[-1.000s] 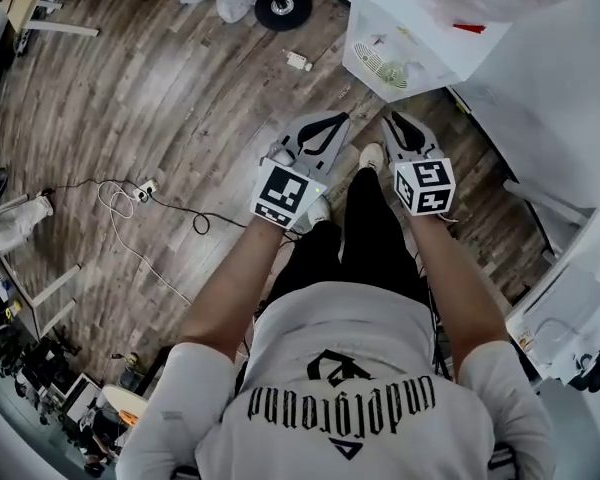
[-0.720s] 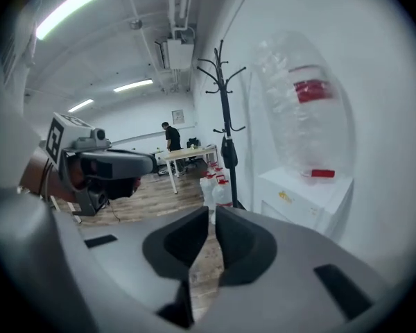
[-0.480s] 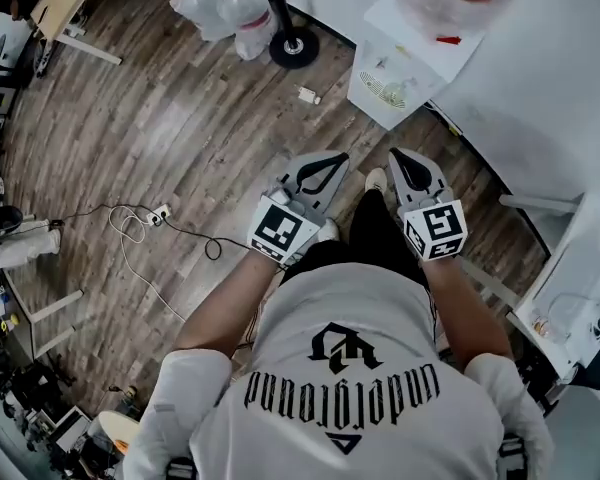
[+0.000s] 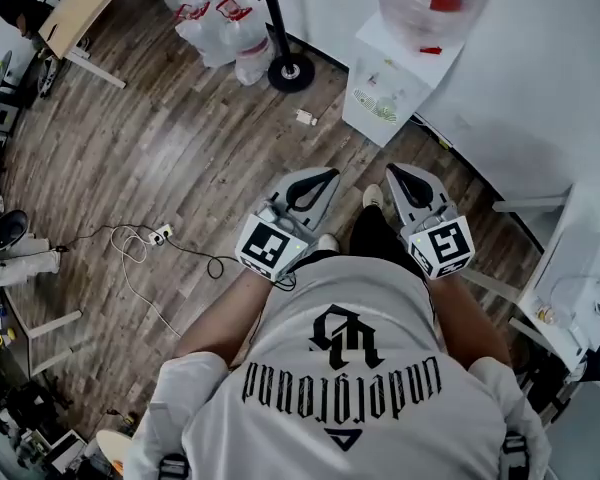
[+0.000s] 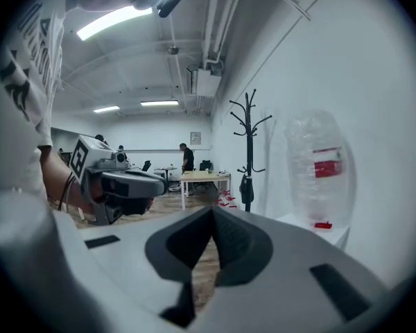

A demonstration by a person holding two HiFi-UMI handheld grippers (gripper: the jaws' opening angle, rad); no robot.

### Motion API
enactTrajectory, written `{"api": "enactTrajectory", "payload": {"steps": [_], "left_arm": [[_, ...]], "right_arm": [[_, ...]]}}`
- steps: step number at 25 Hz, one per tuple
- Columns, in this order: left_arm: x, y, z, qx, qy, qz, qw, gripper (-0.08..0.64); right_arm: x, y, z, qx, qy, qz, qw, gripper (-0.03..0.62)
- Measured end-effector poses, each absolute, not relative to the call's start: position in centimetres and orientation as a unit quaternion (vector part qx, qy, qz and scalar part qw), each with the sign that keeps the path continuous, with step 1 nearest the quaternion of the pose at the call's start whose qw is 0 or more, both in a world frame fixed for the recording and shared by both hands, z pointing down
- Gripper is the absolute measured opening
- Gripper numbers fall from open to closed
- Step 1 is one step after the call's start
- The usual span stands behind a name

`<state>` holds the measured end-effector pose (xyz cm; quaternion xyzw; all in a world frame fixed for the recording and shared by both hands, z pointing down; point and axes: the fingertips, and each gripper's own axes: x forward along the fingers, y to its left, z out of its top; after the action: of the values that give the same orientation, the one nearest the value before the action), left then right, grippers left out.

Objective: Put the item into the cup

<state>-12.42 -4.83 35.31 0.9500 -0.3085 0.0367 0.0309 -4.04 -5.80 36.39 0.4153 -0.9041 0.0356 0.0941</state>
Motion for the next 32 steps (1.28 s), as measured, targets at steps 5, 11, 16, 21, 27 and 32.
{"api": "enactTrajectory", "payload": {"steps": [5, 11, 16, 21, 27, 32], "left_arm": [[-12.6, -2.8, 32.5, 0.949, -0.309, 0.023, 0.050, 0.008], [-11.2, -0.7, 31.3, 0.952, -0.303, 0.028, 0.040, 0.008], [-9.9, 1.2, 30.1, 0.947, -0.318, 0.024, 0.041, 0.006], [-7.5, 3.4, 28.8, 0.940, -0.340, 0.015, 0.040, 0.006], [-3.1, 6.9, 28.7, 0.934, -0.355, 0.023, 0.031, 0.006], [0.9, 10.1, 27.9, 0.932, -0.362, 0.017, 0.018, 0.006]], "right_arm": [[-4.2, -3.4, 33.1, 0.404, -0.911, 0.013, 0.081, 0.006], [-3.0, -1.5, 30.6, 0.385, -0.920, -0.006, 0.074, 0.006], [-0.8, 0.2, 29.3, 0.374, -0.925, -0.012, 0.064, 0.005], [2.2, 2.7, 28.9, 0.361, -0.931, -0.006, 0.059, 0.005], [7.1, 6.3, 28.5, 0.352, -0.934, -0.016, 0.053, 0.005], [11.3, 9.7, 28.4, 0.348, -0.936, -0.018, 0.048, 0.005]]}}
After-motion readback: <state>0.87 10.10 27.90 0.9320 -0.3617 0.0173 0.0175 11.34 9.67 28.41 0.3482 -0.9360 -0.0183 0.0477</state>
